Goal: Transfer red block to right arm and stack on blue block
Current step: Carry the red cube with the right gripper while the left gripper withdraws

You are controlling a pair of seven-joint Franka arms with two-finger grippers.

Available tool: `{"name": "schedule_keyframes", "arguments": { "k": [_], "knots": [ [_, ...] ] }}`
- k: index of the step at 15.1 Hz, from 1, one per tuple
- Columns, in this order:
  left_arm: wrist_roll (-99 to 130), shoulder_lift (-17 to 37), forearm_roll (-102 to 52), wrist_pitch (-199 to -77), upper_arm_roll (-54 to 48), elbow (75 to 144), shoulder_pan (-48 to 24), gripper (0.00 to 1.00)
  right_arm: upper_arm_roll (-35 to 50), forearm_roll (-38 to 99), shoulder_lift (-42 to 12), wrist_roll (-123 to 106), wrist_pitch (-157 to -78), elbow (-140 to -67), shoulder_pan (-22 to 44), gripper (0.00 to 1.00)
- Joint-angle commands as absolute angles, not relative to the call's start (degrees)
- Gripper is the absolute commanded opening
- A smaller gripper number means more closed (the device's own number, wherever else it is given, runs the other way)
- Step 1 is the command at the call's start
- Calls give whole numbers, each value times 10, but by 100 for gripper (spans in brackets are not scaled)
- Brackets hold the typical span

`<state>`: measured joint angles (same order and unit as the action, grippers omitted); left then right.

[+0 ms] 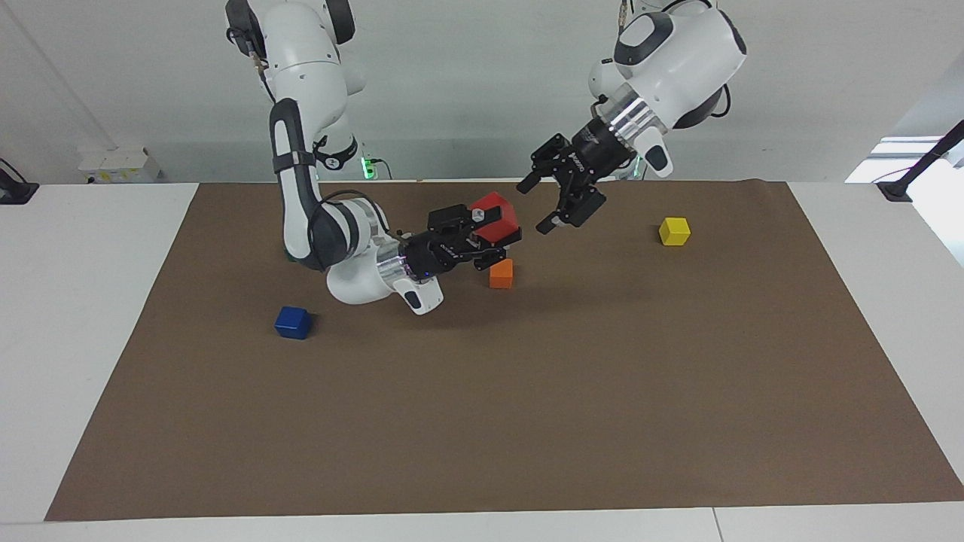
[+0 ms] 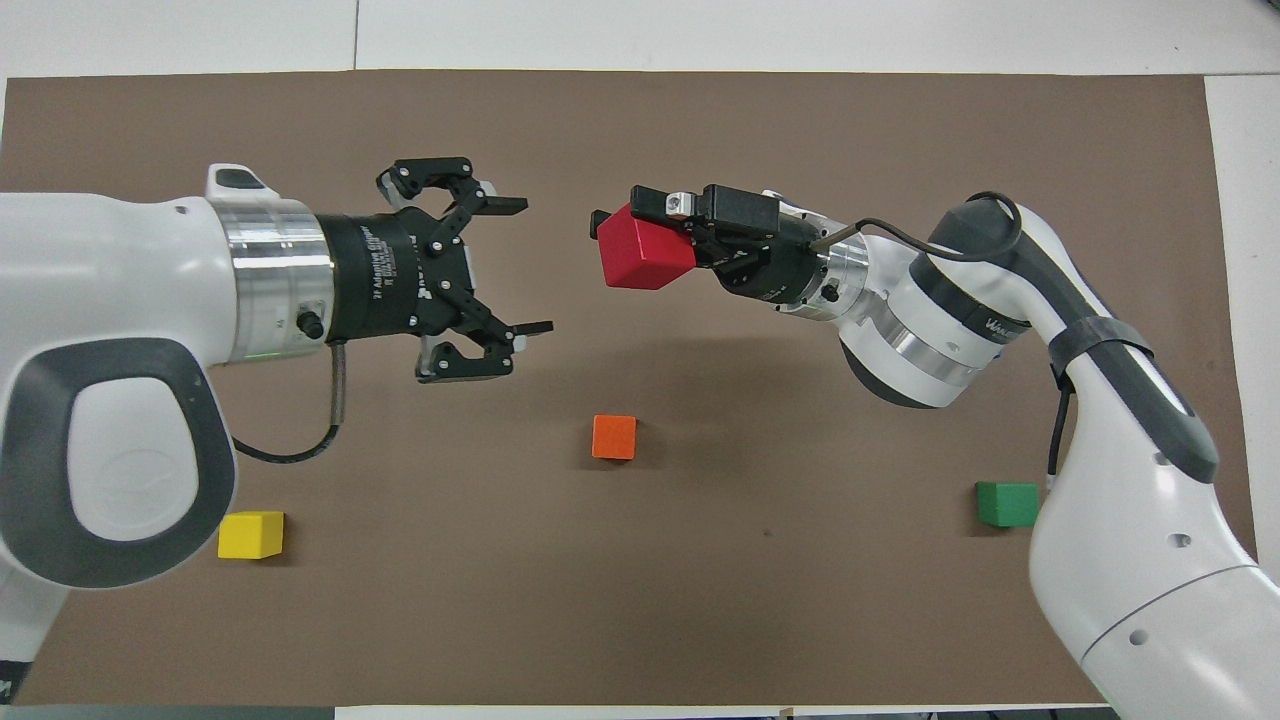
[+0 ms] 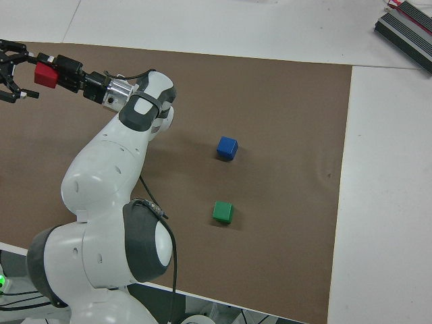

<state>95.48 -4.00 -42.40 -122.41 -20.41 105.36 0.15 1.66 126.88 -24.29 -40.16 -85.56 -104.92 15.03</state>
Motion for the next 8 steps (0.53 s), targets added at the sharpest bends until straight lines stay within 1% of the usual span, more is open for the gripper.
{"name": "schedule_keyframes", "arguments": {
  "k": [1,3,4,6,8],
  "knots": [
    [839,-55,-332,-1196,-206,1070,31,100,16,1226,-221,-354,-879,-1047,133,0],
    [764,-57,-267,-1154,-206,1070,55,100,16,1163,-212,-331,-903,-1030,111,0],
    [723,-57,-264,-1142,-205,1068,76,100,16,1135,-197,-309,-918,-1027,103,0],
    [644,-57,-262,-1122,-205,1066,123,100,11,1034,-160,-245,-958,-1015,80,0],
    [577,-57,-227,-1119,-202,1066,156,100,11,926,-138,-187,-969,-992,54,0]
  ]
}}
